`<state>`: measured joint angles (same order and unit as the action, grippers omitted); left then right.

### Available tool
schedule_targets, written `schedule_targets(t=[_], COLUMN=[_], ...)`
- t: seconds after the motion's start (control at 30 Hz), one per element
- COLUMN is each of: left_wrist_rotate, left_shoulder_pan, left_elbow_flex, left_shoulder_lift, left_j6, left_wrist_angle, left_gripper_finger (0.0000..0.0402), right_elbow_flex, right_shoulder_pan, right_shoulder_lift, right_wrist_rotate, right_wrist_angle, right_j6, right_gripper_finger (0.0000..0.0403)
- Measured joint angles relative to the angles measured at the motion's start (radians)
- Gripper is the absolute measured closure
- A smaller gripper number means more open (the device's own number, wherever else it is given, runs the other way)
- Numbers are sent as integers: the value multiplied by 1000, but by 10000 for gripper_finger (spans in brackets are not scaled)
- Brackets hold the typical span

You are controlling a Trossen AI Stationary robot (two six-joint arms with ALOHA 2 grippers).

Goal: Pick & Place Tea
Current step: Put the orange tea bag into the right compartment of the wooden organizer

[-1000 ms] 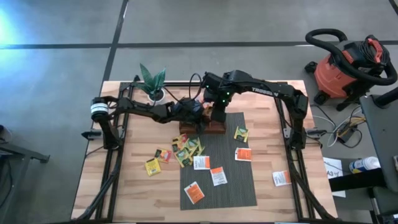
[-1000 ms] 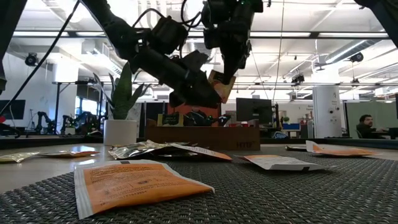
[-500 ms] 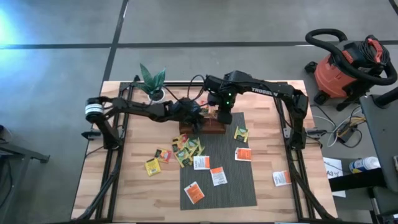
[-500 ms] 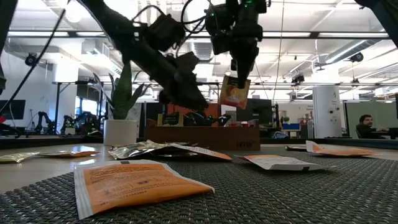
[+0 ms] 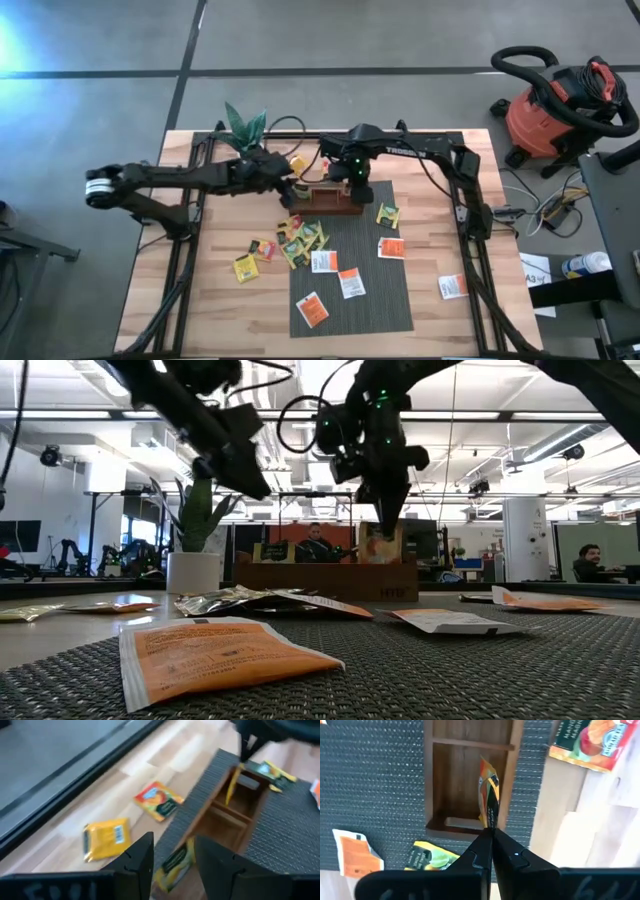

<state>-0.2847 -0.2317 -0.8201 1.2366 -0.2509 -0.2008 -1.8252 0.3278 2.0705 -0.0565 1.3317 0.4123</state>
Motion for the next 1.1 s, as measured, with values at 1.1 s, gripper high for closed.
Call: schedule_targets(t=[1.1], left_wrist_rotate=[-108], left_shoulder_pan=[0], left_elbow_flex=[182], left_shoulder_lift=[-289], left_j6=[-177], left_wrist_angle=[-2], left_gripper_finger=[266], right_elbow_flex=[-21], right_shoulder_pan=[-35], right_shoulder_lift=[82], right_wrist_rotate=[111], right_wrist_angle=[-67], right_j6=[-39], right_gripper_finger=[387])
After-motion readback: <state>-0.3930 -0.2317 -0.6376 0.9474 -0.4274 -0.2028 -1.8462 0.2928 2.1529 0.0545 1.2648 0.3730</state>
